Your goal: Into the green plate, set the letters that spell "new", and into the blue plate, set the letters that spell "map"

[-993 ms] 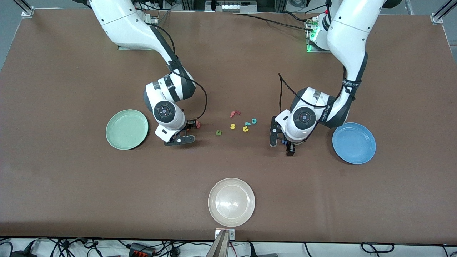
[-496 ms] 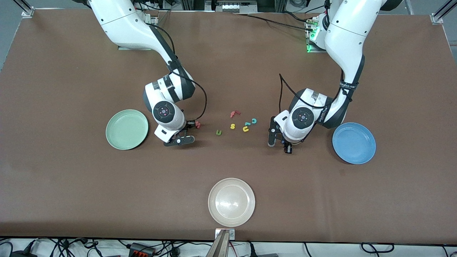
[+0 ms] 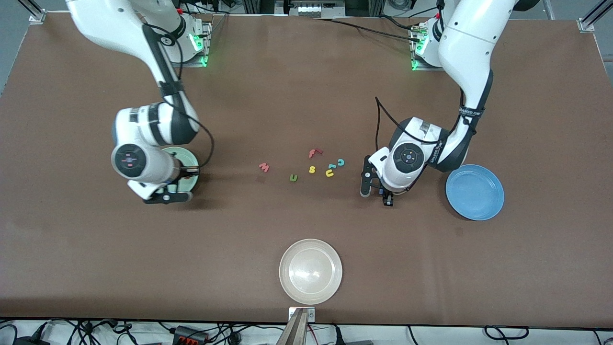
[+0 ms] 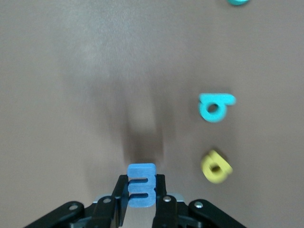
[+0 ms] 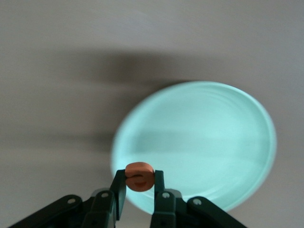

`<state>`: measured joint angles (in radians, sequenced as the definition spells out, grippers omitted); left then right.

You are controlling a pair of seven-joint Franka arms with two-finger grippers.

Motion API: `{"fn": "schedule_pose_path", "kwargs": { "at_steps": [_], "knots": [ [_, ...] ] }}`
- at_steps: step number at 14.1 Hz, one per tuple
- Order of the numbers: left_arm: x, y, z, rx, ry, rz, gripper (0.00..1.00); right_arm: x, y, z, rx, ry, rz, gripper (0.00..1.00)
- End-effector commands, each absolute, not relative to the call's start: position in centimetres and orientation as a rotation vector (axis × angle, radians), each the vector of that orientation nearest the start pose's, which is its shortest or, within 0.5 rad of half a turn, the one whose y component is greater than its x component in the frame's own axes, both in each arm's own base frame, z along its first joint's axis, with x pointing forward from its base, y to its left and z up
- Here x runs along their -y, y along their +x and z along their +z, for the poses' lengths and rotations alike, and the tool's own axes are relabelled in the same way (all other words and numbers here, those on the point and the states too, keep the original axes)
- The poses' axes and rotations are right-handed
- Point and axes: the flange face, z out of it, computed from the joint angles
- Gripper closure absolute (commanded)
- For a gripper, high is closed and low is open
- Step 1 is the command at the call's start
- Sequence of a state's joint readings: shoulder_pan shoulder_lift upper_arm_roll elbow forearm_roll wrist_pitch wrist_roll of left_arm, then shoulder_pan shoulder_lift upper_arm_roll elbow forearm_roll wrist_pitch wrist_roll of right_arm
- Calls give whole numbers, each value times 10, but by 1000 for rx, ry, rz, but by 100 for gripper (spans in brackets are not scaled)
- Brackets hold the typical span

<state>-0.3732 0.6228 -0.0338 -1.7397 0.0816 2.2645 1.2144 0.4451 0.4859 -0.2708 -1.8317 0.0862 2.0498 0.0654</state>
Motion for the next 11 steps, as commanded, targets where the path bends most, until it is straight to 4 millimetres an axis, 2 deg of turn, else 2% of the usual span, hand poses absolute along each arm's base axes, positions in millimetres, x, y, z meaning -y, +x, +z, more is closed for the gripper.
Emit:
{"fn": "schedule_pose_path", "kwargs": {
  "at_steps": [1,3,4,5,6,7,8,10,11],
  "knots": [
    [196,615,275,-2223,-2240,241,86,-115,588,238,123,-3205,444,94],
    [163,615,313,-2063,-2381,291,86,-108,583,215,111,-3210,485,94],
    [139,618,318,-1930,-2482,323,86,-106,582,205,107,-3217,481,94],
    [107,624,323,-1778,-2586,319,86,-102,584,195,99,-3222,472,93],
    [84,628,323,-1626,-2672,314,86,-98,585,190,88,-3225,464,83],
    [72,630,318,-1519,-2723,321,86,-92,587,191,67,-3223,460,34],
    [60,631,312,-1398,-2784,336,86,-90,589,198,60,-3219,454,0],
    [45,629,297,-1118,-2894,372,85,-107,592,239,92,-3194,445,0],
    [32,630,279,-985,-2938,408,85,-131,591,256,150,-3181,446,0]
  ]
}}
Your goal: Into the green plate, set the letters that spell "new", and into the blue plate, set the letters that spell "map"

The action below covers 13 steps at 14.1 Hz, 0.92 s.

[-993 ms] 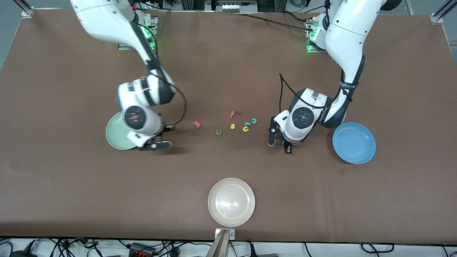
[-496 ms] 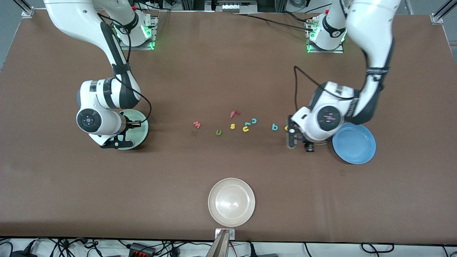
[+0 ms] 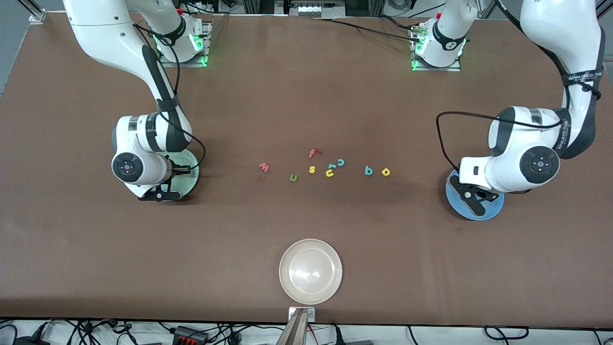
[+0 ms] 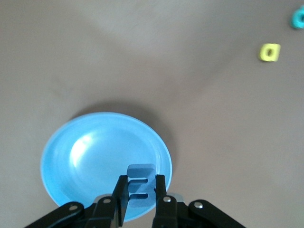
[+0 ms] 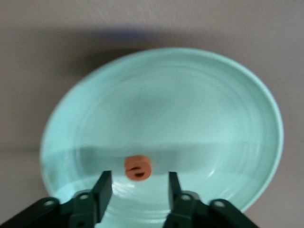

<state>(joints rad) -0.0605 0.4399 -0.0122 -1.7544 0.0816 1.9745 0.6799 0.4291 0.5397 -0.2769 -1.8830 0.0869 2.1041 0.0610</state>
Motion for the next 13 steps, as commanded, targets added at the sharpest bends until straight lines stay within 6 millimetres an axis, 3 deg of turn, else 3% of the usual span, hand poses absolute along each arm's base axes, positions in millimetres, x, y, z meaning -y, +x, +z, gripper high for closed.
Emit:
{"fn": "schedule_pose_path", "kwargs": {
  "at_steps": [1,3,4,5,6,7,9,11,12,13],
  "knots": [
    [12,632,265,-882,-2971,394,85,-154,587,264,233,-3164,435,0],
    [-12,635,233,-819,-2998,379,83,-204,576,263,611,-3065,401,0],
    [-22,636,225,-794,-3008,370,76,-224,572,258,774,-3011,352,0],
    [-26,635,220,-783,-3012,376,55,-248,564,255,923,-2951,324,0],
    [-27,635,218,-781,-3013,383,23,-268,557,250,1016,-2907,305,0],
    [-26,634,221,-785,-3012,388,0,-287,551,248,1079,-2875,265,0],
    [-20,633,237,-747,-3031,412,0,-315,540,233,1193,-2825,224,0],
    [10,629,262,-676,-3046,437,0,-342,529,215,1274,-2797,183,0],
    [34,627,268,-639,-3058,450,0,-350,524,207,1301,-2788,170,0],
    [45,624,269,-586,-3066,464,0,-358,519,197,1332,-2778,165,1]
  ]
}}
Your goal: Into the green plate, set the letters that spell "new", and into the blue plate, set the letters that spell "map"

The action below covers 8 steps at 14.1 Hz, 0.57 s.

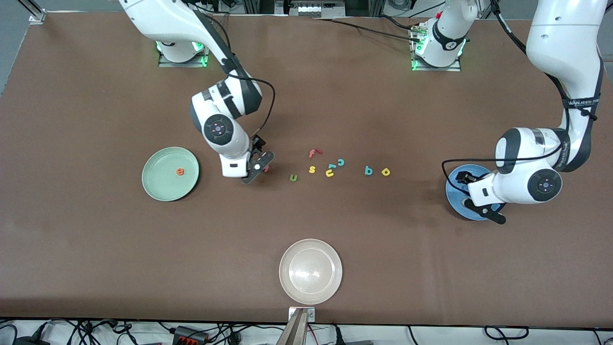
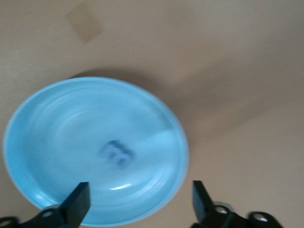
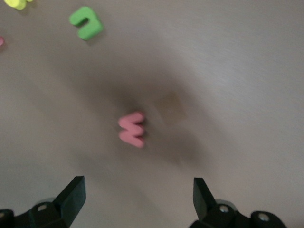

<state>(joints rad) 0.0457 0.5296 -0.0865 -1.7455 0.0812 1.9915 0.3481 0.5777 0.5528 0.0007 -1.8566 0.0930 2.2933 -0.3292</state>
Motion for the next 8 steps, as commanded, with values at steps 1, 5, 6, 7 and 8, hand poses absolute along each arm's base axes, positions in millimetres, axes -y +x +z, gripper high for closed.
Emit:
{"fn": "schedule_pose_path", "kwargs": {
  "at_steps": [1,5,6,7,8],
  "knots": [
    [55,621,268,-534,-3076,469,0,-363,517,191,1341,-2775,142,7],
    [127,607,269,-238,-3111,464,0,-367,519,177,1350,-2775,80,32],
    [139,606,266,-93,-3113,445,0,-369,517,176,1363,-2772,82,37],
    [142,601,256,15,-3107,444,0,-368,517,176,1369,-2771,81,40],
    [149,592,243,88,-3112,417,0,-368,518,177,1379,-2765,79,44]
  ]
}}
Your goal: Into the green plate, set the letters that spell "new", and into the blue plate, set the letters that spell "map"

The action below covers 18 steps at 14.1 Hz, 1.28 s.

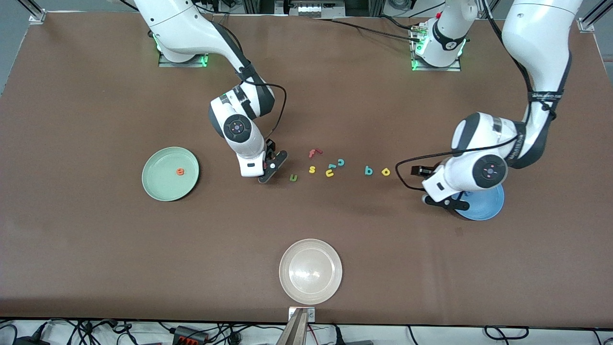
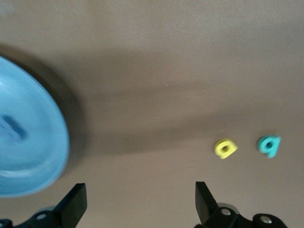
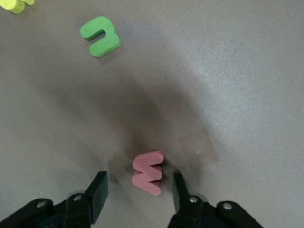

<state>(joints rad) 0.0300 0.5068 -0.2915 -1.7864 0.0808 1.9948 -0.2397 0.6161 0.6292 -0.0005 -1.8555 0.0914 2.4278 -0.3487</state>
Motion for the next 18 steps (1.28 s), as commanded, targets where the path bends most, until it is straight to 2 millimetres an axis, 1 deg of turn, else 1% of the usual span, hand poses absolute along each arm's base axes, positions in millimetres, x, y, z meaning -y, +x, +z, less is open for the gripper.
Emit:
{"fn": "schedule_pose_path", "kwargs": {
  "at_steps": [1,3,4,6,7,8,9,10,11,12,13,15,16,17,18],
  "knots": [
    [162,580,231,169,-3127,373,0,-369,517,177,1388,-2761,78,50],
    [186,560,211,353,-3150,281,0,-372,515,176,1396,-2757,81,66],
    [196,551,204,396,-3164,248,0,-374,513,176,1407,-2753,81,73],
    [199,545,194,427,-3171,230,0,-371,515,176,1430,-2741,85,81],
    [205,540,191,419,-3170,236,1,-367,517,176,1436,-2738,88,86],
    [210,538,188,440,-3172,229,8,-366,520,182,1428,-2743,79,89],
    [216,536,184,466,-3172,222,15,-361,523,192,1405,-2756,88,90],
    [220,535,178,474,-3174,223,26,-345,531,204,1362,-2782,128,91],
    [220,536,176,481,-3181,210,34,-318,544,222,1298,-2828,174,91],
    [220,537,174,485,-3191,193,38,-288,555,231,1235,-2870,238,90],
    [220,541,171,497,-3196,184,39,-254,564,241,1162,-2911,313,90],
    [221,540,170,499,-3200,179,42,-192,575,254,1026,-2976,435,90],
    [220,539,168,494,-3198,185,49,-167,577,257,979,-2994,477,90],
    [220,539,169,496,-3198,182,59,-152,575,254,944,-3003,510,90],
    [220,539,168,496,-3198,185,69,-147,571,250,930,-3006,526,90]
  ]
}}
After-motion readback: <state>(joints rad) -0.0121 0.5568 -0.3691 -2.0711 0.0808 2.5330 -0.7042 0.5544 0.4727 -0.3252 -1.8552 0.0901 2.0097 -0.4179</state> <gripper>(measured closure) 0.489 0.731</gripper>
